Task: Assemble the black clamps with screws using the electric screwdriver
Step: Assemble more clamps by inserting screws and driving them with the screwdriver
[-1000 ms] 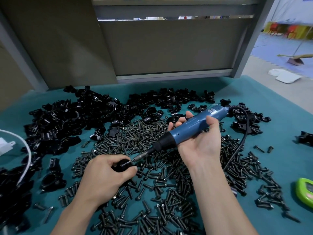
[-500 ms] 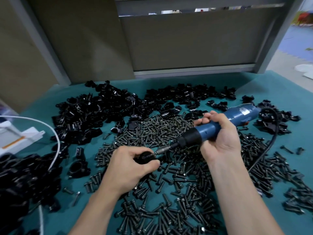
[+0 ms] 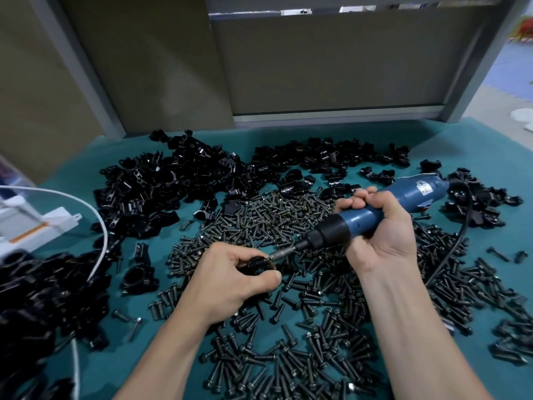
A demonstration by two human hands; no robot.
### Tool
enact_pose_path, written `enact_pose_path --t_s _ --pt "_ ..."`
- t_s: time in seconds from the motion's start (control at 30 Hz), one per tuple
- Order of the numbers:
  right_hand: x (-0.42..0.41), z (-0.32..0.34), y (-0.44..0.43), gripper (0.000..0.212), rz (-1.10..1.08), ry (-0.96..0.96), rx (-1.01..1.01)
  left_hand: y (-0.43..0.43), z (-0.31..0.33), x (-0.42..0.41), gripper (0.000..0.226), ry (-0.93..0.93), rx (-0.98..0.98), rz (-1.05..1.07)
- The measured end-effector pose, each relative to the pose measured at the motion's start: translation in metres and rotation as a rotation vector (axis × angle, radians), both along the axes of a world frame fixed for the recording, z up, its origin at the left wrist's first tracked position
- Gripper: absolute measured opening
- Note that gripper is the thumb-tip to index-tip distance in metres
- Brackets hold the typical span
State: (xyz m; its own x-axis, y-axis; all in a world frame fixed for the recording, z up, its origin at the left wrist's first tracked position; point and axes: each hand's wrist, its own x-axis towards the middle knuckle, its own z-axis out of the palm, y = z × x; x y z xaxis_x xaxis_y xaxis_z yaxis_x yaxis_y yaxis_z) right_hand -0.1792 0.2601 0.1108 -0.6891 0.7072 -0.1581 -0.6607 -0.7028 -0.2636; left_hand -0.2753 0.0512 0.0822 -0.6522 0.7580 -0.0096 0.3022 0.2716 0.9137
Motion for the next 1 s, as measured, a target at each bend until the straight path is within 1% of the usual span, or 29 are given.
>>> enact_pose_path --t_s 0.47,1.0 --pt "-0.0007 -0.0025 -0.0031 0.022 0.014 -0.007 -0.001 0.0004 -0.0014 0.0012 0.031 0.0 -0.025 0.022" --pt "-0.0024 -0.0021 -0.0069 0.022 0.012 -0.015 -0.005 0.0002 -0.0045 0.0002 0.039 -0.004 -0.042 0.022"
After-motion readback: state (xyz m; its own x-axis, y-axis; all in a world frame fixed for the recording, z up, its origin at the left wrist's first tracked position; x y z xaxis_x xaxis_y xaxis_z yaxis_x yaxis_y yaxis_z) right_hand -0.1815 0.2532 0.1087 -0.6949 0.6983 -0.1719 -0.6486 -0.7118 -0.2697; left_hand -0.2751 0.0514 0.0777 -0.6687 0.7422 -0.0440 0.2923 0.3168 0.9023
